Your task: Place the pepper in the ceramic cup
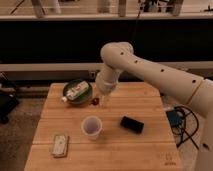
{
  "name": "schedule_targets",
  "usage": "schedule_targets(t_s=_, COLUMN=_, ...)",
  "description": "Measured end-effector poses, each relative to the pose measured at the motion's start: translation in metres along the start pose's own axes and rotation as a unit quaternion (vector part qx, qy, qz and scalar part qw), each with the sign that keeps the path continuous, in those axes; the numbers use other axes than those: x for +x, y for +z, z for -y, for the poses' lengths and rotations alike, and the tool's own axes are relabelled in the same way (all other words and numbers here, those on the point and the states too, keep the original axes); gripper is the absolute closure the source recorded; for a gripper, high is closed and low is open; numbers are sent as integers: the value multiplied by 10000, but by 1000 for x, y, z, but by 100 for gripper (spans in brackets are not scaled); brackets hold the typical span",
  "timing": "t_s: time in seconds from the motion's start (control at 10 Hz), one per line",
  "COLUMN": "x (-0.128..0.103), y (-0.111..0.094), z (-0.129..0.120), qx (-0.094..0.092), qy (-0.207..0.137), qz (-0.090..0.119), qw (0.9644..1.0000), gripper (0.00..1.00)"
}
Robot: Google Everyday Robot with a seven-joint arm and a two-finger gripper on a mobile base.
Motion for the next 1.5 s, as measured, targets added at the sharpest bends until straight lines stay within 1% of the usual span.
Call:
schedule_targets(t_s=0.1, x=-10, y=2, z=-4, qx=-42, qy=-6, qz=52, qw=10000, gripper=100)
schedule_targets(t_s=0.3, x=-20, y=3, z=-13, qx=-82, qy=19, qz=113, qw=9999, gripper=100)
schedule_targets(t_s=0.8, x=-60, y=9, z=-35, qx=-124, qy=64, qz=271, qw=9995, gripper=100)
schedule_targets(t_s=1.2, x=-83, y=19, z=-43, qx=-230, qy=-12, qz=364, qw=9991, gripper=100)
schedule_targets(t_s=1.3, x=-85, y=20, z=-44, qx=-244, qy=-23, qz=377, qw=9990, gripper=100)
schedule_targets(t_s=1.5, x=-95, y=26, z=-48, qx=-325, qy=-42, qz=488, qw=9983, gripper=100)
